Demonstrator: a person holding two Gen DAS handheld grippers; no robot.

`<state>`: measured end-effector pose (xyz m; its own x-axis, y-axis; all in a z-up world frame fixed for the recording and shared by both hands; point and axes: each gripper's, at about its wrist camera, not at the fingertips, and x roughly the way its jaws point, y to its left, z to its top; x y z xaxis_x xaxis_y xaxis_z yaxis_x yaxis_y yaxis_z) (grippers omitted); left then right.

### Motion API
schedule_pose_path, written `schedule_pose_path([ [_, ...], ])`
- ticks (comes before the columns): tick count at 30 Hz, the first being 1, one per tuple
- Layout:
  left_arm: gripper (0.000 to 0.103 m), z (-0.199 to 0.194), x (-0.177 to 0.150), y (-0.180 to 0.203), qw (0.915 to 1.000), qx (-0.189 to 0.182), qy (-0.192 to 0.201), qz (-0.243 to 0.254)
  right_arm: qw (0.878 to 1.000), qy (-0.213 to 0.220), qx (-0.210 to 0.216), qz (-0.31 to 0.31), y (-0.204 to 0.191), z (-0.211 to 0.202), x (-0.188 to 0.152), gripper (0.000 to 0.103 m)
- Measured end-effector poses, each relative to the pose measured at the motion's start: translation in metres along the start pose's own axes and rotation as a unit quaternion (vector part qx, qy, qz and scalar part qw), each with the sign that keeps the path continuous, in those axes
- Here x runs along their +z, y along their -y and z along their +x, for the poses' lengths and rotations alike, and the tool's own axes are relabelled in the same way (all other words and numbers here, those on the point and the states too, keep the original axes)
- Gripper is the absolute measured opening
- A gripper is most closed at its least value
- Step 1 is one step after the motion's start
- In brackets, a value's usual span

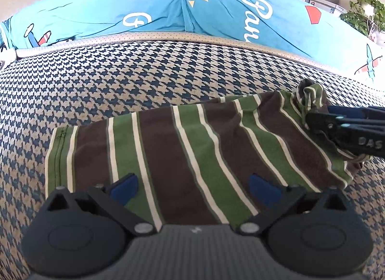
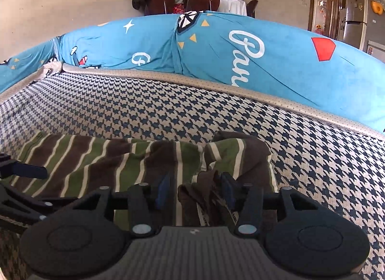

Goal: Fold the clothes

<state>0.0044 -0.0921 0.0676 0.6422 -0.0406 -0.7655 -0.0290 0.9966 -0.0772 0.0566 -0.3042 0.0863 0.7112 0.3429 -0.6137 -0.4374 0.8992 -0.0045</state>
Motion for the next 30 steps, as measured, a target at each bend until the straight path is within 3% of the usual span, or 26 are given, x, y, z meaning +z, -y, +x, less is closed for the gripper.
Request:
schedule_pose_path([
  [4,0.103,-0.002,-0.001,-0.001,1.0,0.005,0.008,0.002,0.999,0.023,-0.026,0.023,0.006,-0.025,0.002,0.047],
  [9,0.103,-0.001,0.0,-0.003,0.9999,0.008,0.011,-0.004,0.99,0.045,-0.111,0.074,0.029,-0.038,-0.001,0.048],
  [14,0.103,0.0,-0.001,-0.003,0.9999,0.007,0.01,-0.005,0.982,-0.01,-0.173,0.071,0.04,-0.019,-0.01,0.05],
  [22,0.103,-0.001,-0.001,-0.006,0.9998,0.006,0.011,-0.012,0.991,-0.024,-0.132,0.007,0.01,-0.01,-0.029,0.05],
  [30,0.103,0.001,-0.003,-0.011,0.9998,0.009,0.007,-0.017,0.989,-0.024,-0.138,-0.047,-0.013,0.01,-0.04,0.049],
])
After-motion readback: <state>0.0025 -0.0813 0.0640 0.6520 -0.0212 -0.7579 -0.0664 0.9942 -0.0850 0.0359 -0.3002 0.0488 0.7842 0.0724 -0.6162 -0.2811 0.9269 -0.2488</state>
